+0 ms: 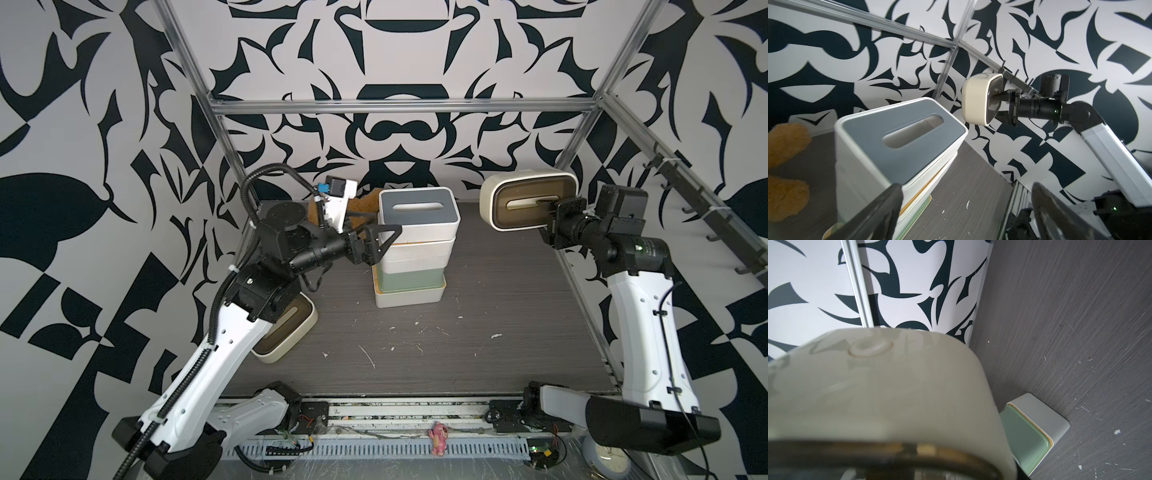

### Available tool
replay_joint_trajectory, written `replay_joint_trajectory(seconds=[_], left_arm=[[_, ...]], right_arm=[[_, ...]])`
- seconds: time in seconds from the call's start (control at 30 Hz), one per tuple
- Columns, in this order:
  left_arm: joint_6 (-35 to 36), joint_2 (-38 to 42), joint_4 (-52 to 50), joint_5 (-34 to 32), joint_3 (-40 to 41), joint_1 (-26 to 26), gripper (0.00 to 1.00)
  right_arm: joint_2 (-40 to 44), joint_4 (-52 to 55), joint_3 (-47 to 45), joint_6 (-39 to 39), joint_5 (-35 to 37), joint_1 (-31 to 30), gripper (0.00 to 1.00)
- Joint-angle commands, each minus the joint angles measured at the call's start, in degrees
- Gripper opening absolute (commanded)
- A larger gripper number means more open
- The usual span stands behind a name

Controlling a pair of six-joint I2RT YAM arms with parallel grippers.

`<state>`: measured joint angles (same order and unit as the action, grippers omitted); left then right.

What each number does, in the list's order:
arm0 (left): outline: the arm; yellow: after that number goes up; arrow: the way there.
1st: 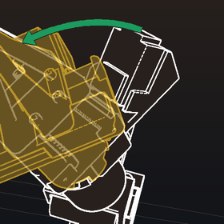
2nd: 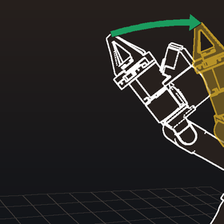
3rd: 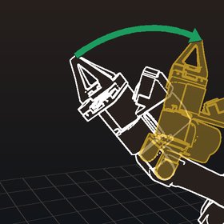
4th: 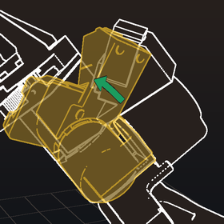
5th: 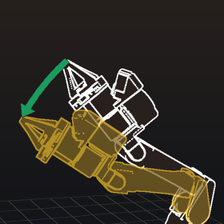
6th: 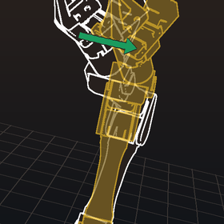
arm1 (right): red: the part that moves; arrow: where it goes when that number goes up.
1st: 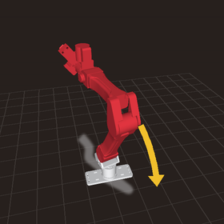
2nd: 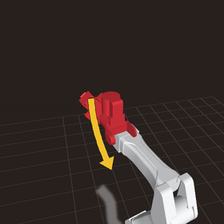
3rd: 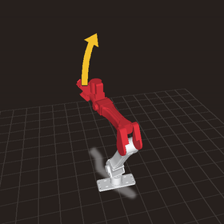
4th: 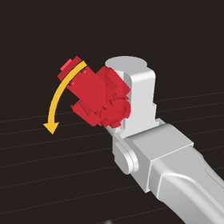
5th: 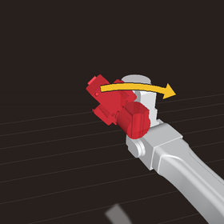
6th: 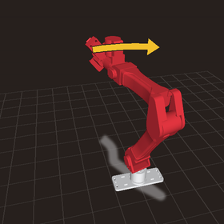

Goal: Stack the tissue boxes
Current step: Place the tissue box at the tissue box.

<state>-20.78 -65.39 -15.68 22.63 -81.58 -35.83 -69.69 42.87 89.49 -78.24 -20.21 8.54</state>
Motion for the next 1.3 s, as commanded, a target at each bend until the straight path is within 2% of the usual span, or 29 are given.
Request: replay_joint_trajectory(seconds=[0.0, 0.23, 0.57, 0.77, 1.27], left_arm=[[6.9, -4.8, -0.7, -2.8, -6.2, -3.1, 0.99], [8.6, -17.4, -1.1, -4.9, -18.0, -8.1, 0.99], [6.7, -28.5, -2.0, -5.6, -29.9, -11.5, 0.99], [5.6, -31.6, -3.1, -6.0, -33.7, -13.1, 0.99], [4.4, -34.7, -2.8, -5.8, -37.1, -15.5, 0.99]], right_arm=[[2.2, -5.1, 3.1, -1.8, -3.9, 0.0, 0.38], [3.7, -8.1, 4.5, -4.0, -7.1, -0.9, 0.36], [4.7, -10.8, 4.5, -5.4, -8.1, -4.4, 0.35], [5.1, -12.1, 4.2, -6.0, -8.8, -5.3, 0.34], [5.9, -13.5, 2.3, -6.6, -8.8, -5.8, 0.32]])
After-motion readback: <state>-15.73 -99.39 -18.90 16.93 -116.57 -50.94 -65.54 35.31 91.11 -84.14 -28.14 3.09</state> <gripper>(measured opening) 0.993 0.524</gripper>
